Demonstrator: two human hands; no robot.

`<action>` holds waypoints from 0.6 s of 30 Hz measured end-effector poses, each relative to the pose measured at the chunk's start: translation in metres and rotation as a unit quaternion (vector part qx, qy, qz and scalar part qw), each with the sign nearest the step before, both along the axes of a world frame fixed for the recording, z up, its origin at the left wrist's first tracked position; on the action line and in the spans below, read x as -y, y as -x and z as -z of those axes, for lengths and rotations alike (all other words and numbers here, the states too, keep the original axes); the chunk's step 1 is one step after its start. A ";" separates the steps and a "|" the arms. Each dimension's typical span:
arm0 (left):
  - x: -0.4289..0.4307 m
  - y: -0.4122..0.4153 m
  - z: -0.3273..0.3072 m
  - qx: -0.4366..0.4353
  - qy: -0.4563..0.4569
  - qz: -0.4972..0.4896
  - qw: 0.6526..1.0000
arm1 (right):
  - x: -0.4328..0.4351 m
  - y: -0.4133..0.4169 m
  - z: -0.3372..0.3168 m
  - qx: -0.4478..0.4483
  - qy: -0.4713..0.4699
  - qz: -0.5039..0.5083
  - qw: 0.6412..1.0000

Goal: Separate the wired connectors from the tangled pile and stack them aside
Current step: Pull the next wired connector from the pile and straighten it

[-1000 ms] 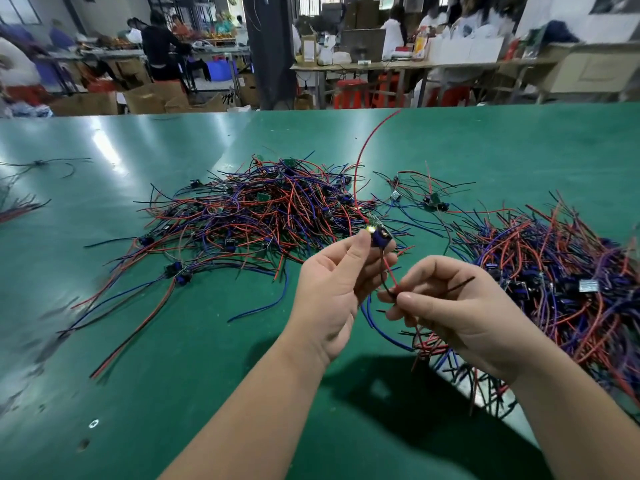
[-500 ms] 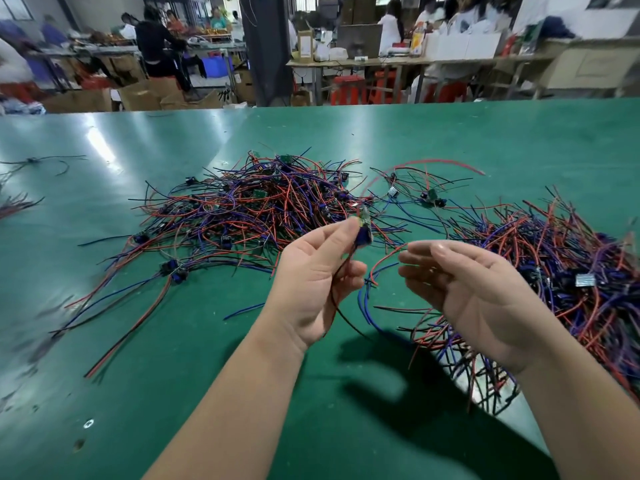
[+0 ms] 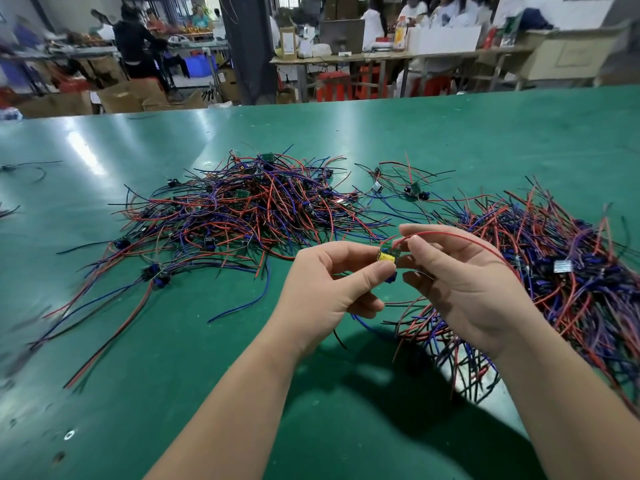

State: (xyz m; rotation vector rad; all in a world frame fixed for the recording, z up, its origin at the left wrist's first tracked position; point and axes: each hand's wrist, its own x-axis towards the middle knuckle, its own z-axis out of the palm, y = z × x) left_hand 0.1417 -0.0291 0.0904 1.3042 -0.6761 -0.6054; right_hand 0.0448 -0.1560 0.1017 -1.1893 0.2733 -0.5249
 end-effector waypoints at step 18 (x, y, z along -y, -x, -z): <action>-0.039 -0.088 0.025 0.254 -0.330 -0.366 0.832 | 0.068 -0.067 -0.112 0.045 0.194 0.103 0.975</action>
